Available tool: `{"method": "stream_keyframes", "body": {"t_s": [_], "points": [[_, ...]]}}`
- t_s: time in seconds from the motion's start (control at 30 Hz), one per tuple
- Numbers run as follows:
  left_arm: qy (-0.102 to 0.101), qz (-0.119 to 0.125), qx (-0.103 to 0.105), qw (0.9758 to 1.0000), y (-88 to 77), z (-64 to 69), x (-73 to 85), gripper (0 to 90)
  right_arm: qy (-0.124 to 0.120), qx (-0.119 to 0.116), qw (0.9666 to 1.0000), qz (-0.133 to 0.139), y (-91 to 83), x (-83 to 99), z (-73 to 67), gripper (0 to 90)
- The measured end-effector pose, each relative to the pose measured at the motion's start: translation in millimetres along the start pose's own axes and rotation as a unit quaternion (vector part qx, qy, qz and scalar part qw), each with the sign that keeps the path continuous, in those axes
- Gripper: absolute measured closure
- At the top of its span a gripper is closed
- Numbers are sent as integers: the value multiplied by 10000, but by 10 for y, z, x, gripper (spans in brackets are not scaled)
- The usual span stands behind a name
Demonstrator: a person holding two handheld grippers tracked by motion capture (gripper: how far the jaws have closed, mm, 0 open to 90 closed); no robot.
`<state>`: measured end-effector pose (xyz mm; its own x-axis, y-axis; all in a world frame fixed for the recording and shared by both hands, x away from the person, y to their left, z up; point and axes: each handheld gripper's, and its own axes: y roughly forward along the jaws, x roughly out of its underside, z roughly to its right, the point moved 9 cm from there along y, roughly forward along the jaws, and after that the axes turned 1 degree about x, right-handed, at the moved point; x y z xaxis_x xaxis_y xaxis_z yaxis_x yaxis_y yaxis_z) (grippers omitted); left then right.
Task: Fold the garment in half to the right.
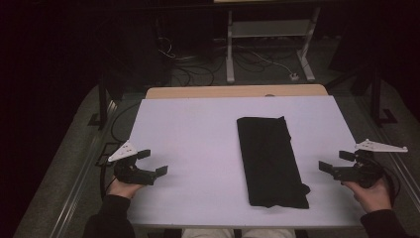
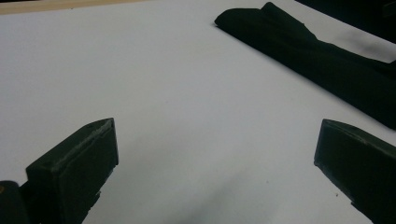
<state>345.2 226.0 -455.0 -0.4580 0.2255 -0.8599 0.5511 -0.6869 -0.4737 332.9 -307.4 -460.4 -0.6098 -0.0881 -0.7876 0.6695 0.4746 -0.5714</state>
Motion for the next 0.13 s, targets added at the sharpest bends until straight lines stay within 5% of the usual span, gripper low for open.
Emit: {"method": "stream_keyframes", "body": {"t_s": [0.13], "points": [[-44,-36,-17,10000,-2,-15,20,0,-38,-22,10000,-26,31,-4,-14,0]]}}
